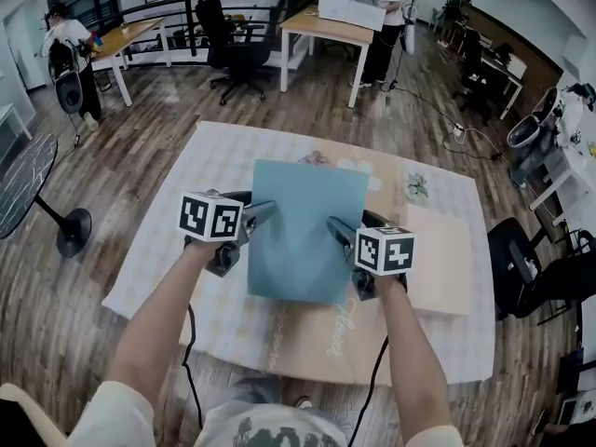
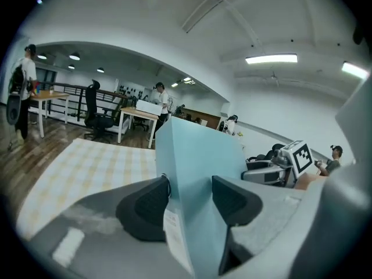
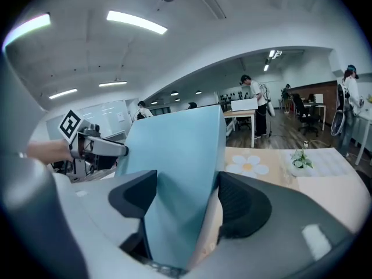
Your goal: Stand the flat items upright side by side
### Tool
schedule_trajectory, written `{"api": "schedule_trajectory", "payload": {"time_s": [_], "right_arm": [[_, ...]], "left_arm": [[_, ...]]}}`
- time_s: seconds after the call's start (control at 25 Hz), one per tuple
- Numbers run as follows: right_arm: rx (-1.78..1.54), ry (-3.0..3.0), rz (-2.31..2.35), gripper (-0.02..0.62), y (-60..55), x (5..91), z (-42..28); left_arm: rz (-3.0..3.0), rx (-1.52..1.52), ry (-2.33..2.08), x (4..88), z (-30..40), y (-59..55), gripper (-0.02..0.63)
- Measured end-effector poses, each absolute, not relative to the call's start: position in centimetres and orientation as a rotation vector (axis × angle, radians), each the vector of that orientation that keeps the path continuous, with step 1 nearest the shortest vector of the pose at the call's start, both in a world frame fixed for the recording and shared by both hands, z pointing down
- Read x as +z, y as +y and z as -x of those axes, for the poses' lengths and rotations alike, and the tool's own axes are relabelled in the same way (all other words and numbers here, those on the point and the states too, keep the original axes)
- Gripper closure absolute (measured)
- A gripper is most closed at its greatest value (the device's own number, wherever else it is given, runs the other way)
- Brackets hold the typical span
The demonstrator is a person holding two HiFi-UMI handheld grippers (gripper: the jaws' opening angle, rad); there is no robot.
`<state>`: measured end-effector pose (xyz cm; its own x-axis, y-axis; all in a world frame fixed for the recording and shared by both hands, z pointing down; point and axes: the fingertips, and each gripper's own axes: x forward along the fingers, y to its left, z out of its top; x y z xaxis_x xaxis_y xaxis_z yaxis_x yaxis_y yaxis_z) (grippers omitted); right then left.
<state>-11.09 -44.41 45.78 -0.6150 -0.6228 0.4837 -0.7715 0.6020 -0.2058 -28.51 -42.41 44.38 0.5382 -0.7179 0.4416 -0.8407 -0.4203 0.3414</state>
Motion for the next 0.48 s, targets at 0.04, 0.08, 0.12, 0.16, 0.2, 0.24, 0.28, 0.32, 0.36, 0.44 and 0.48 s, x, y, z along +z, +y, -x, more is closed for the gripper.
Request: {"api": "schedule_trajectory", "payload": {"time_s": [0.04,0.08,0.12,0.16,0.2,0.24,0.28,0.32,0.36,0.44,0.48], "right_arm": [[0.541,-2.482,-1.122,0.264,-44.1,45.3,11.1],[0.517,-2.494,-1.121,0.265,-43.7,44.9,11.0],[0.496,-2.503,-1.119,0.267,-43.3,44.5,11.0],[0.479,-2.51,-1.116,0.268,-42.8,44.3,10.9],[0.465,-2.517,-1.11,0.27,-42.3,44.1,10.8],[0.45,-2.526,-1.103,0.273,-41.7,43.8,10.8],[0.435,-2.535,-1.096,0.278,-41.1,43.6,10.9],[0.418,-2.543,-1.089,0.282,-40.5,43.3,11.0],[0.401,-2.551,-1.083,0.285,-39.8,43.0,11.1],[0.364,-2.562,-1.074,0.288,-38.7,42.4,11.1],[0.346,-2.568,-1.071,0.29,-38.1,42.2,11.1]], "left_arm": [[-2.26,0.308,-1.285,43.8,28.4,-42.0,0.362],[-2.266,0.31,-1.309,43.3,28.4,-41.5,0.362],[-2.27,0.311,-1.331,42.9,28.3,-41.0,0.362],[-2.272,0.314,-1.35,42.7,28.2,-40.4,0.362],[-2.271,0.316,-1.366,42.5,28.2,-39.7,0.362],[-2.268,0.319,-1.382,42.4,28.2,-38.9,0.362],[-2.261,0.32,-1.397,42.3,28.3,-38.1,0.362],[-2.253,0.32,-1.413,42.3,28.3,-37.3,0.362],[-2.248,0.318,-1.428,42.2,28.4,-36.6,0.362],[-2.246,0.319,-1.465,41.8,28.4,-35.1,0.362],[-2.248,0.323,-1.484,41.5,28.3,-34.3,0.362]]}}
